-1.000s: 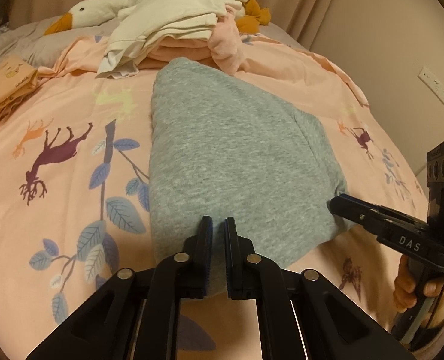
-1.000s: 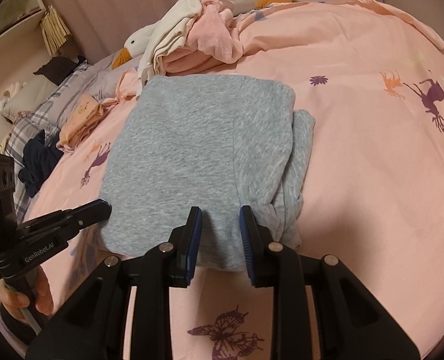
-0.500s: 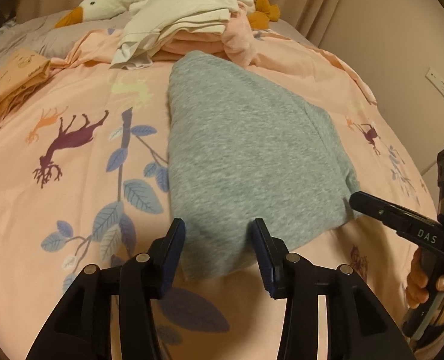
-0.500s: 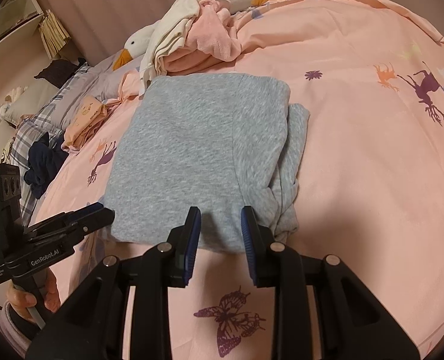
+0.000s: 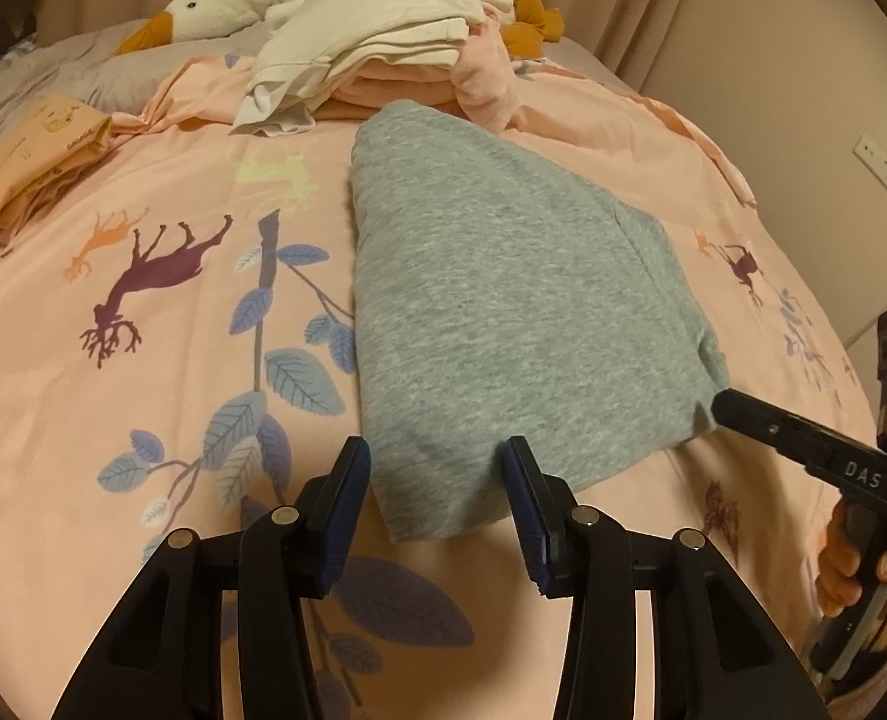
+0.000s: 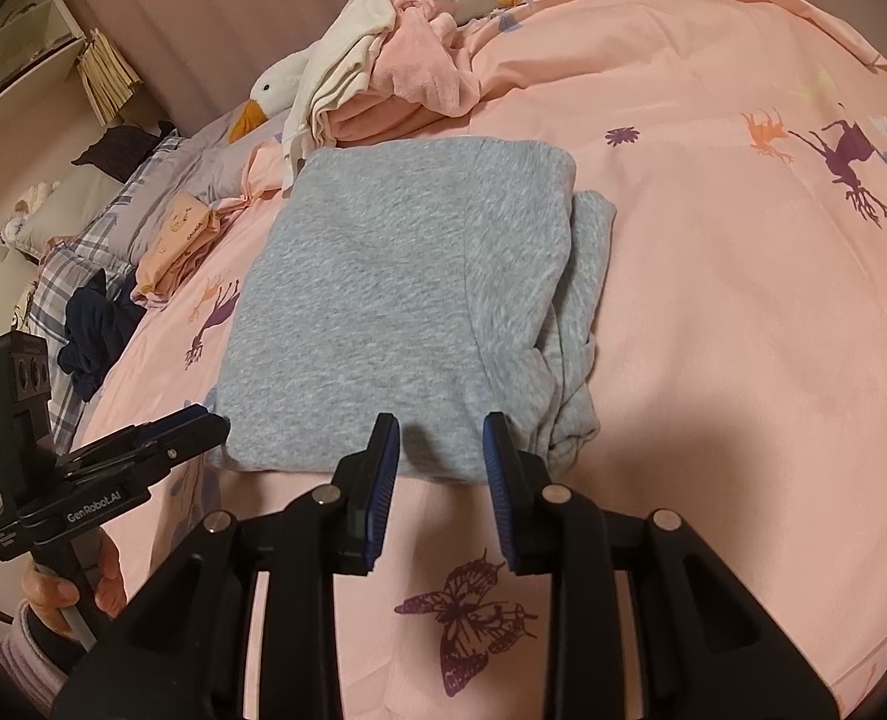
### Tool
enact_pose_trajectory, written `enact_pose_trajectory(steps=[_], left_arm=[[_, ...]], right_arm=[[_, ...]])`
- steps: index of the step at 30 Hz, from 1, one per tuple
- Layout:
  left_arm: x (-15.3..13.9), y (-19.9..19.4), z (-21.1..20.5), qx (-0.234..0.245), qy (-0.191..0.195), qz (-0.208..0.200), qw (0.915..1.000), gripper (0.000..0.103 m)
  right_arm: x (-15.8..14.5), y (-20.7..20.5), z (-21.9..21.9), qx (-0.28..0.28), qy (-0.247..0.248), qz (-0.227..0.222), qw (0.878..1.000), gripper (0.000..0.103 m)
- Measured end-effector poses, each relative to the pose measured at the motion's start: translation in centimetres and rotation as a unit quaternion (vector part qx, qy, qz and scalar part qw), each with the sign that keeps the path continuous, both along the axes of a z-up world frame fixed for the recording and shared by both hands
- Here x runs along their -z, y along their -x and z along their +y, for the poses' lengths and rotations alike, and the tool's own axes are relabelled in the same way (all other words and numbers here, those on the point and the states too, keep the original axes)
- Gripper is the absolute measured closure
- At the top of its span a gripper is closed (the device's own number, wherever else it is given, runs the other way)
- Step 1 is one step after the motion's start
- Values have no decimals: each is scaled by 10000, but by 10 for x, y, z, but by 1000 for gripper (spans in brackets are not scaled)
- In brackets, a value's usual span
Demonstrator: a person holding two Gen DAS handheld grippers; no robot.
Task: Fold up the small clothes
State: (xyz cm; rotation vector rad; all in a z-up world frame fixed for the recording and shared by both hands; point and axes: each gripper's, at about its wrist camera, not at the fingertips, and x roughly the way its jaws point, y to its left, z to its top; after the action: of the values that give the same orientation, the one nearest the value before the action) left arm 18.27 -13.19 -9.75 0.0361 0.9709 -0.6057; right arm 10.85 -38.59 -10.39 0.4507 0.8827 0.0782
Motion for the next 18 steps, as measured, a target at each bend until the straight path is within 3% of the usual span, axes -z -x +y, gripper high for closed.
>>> enact_pose_trajectory(steps=[5, 8, 13, 15, 18], left_arm=[[-2, 3, 1, 31, -66, -60, 10000, 59], [-1, 3, 2, 12, -91, -44, 9999, 59], [-1, 3, 4, -50, -91, -11, 9999, 53], [-1, 3, 4, -60, -136, -27, 9999, 52], [-1, 1, 4, -71, -148, -5, 9999, 43]], right_arm=[[-3, 12, -1, -12, -78, -73, 9999, 68], [-4, 16, -2, 25, -1, -55, 10000, 60], [-5, 20, -8, 116, 7, -36, 9999, 58], [-5, 21, -11, 166, -40, -52, 9998, 53], [-4, 23, -19, 319, -143, -52, 9994, 44]])
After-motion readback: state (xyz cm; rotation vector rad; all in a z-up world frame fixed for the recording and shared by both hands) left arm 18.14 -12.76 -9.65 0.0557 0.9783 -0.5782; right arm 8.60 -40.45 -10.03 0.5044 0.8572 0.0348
